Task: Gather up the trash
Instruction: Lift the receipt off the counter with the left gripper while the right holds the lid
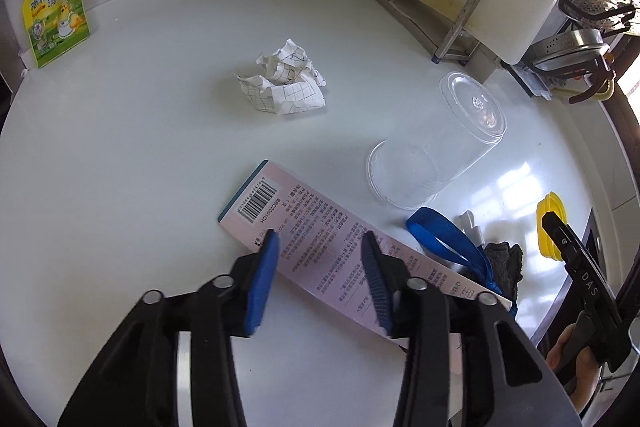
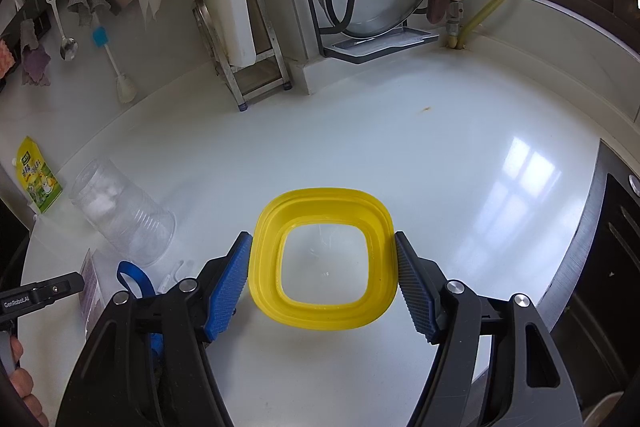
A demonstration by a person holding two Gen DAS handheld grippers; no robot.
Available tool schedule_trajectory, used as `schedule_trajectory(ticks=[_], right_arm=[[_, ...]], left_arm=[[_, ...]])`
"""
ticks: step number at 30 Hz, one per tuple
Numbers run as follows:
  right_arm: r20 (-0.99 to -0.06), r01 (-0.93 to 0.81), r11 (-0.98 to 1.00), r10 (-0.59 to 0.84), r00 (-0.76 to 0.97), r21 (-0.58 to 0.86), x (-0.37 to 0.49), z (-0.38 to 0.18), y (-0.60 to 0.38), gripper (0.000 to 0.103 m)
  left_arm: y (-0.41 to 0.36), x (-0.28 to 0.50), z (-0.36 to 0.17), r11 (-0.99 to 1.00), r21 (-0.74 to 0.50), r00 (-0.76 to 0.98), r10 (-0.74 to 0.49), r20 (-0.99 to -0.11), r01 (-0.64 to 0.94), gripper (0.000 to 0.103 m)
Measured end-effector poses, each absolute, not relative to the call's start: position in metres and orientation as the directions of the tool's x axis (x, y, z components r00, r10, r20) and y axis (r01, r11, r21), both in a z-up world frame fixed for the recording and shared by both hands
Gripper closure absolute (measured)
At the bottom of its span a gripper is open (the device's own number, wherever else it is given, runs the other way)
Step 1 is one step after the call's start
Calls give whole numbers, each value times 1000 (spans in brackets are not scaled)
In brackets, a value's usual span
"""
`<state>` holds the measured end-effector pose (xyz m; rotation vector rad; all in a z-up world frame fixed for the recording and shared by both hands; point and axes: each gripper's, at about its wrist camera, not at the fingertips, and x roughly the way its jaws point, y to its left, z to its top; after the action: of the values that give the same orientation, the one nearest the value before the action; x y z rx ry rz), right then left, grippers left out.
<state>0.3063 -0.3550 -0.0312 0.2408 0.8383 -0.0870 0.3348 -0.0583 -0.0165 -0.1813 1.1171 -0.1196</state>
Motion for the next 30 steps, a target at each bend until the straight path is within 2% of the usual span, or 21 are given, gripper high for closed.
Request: schedule_trajectory(ticks=[1,3,7,13,20,30], right_arm=[[-745,171,969,20,667,179,306,-31,-355,36],[-741,171,967,25,671,187,305,-30,-356,36],[-733,170,964,35,680,204,303,-27,-357,36],[-724,168,960,48,688,223,301,-25,-360,36],[-701,182,948,56,711,262,295,-17,-374,36],[-672,203,935,48,739,290,286,-6,-389,36]], left_arm=[[-56,332,-14,977,-215,434,-193,-880,-2,37],[-56,329,-11,975,-223,424,-199,-884,-8,36],[-54,330,-17,972,-223,369,-182,-912,-71,23],[-44,336,-31,930,-293,278,-228,-933,-222,23],[-59,352,-29,928,-257,215,-203,-955,-269,23],[-64,377,-41,869,-284,117,-258,-959,-405,23]])
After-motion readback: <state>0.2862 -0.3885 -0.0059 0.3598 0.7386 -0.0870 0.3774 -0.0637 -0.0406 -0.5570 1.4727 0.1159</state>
